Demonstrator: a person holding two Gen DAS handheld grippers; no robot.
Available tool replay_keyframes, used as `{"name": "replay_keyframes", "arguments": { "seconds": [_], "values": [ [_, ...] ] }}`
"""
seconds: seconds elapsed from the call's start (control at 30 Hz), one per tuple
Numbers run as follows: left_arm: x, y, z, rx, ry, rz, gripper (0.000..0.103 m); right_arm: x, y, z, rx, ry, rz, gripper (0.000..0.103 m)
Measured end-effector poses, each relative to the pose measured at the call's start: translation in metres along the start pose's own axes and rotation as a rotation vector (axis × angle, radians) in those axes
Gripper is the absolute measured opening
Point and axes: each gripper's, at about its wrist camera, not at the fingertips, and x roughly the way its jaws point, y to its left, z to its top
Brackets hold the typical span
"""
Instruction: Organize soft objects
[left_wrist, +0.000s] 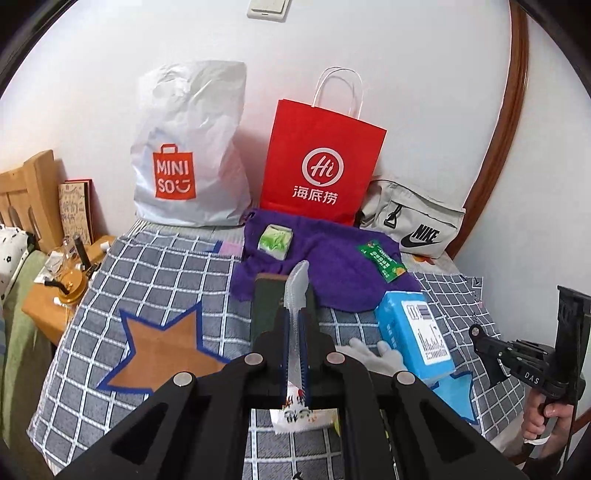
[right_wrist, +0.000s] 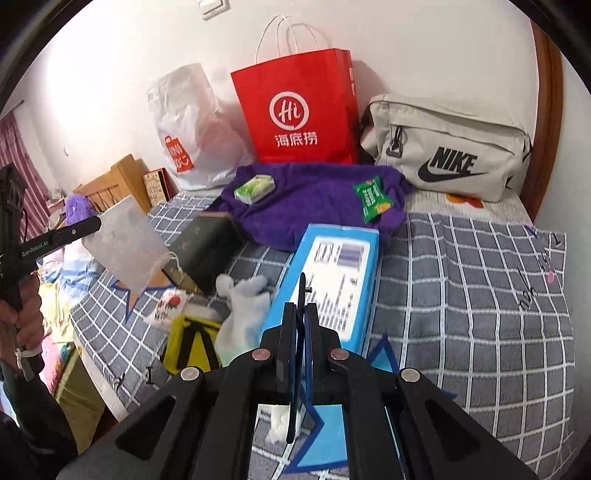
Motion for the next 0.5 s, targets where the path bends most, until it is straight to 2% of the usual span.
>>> {"name": "replay_keyframes", "arguments": {
  "seconds": [0.3, 0.5],
  "values": [
    [0.023, -0.015, 0.033, 0.031, 0.006, -0.005, 0.006, 0.019, -0.008, 0.041, 0.0, -0.012, -0.023, 0.004],
    [0.044, -0.026, 0.057, 0.06, 0.011, -0.014, 0.006, 0.033, -0.015, 0.067, 0.006, -0.024, -0.009, 0.004]
  ]
}}
